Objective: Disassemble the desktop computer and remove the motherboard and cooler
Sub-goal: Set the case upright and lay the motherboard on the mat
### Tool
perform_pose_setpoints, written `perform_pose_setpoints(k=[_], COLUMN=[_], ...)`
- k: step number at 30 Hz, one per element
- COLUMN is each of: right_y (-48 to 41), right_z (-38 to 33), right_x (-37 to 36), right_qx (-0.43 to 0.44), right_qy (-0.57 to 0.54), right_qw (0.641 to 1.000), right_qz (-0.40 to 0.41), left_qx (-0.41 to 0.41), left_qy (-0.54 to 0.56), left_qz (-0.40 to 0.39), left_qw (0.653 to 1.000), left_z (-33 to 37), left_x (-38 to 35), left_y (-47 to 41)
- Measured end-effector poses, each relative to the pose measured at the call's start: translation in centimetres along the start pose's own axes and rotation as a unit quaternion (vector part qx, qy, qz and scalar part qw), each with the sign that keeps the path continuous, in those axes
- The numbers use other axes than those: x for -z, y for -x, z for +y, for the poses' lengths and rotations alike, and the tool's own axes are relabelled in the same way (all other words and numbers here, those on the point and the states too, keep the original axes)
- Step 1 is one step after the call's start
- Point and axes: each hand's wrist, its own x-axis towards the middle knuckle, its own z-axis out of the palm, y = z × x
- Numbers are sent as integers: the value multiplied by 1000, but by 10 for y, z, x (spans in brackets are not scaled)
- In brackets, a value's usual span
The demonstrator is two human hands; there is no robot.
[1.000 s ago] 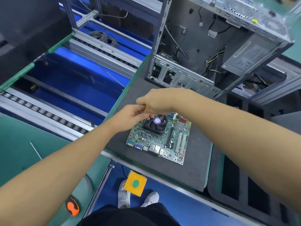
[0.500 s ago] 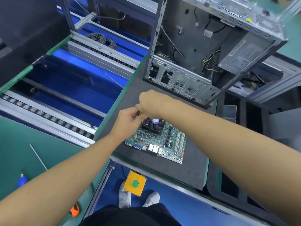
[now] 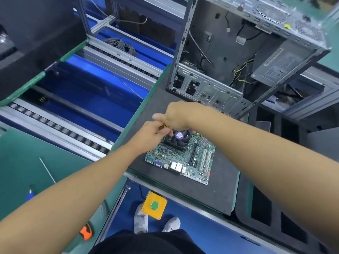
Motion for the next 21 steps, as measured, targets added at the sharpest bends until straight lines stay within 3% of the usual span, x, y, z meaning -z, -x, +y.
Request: perform_pose_setpoints(k=[4, 6, 9, 13, 15, 19, 21], right_y=[-7, -9, -5, -6, -6, -4, -3], right_z=[-14, -13, -2, 6, 9, 8, 2], right_x=[2, 1, 1, 5, 5, -4, -2], right_qx=[-19, -3, 46, 154, 145, 42, 21], right_qy=[89, 78, 20, 45, 35, -14, 53], right_qw=[996, 997, 998, 987, 989, 999, 998], right_qz=[-7, 1, 24, -2, -7, 30, 37], left_qx=[-7, -3, 18, 28, 22, 26, 28], left_qy=[-6, 15, 25, 76, 48, 11, -15], left_qz=[48, 53, -10, -107, -100, -43, -24], left_qw=[999, 998, 999, 991, 994, 999, 999], left_z=[-3, -3, -8, -12, -11, -4, -1], left_x=[-6, -6, 4, 14, 13, 6, 4], left_y=[1, 3, -1, -2, -1, -5, -7])
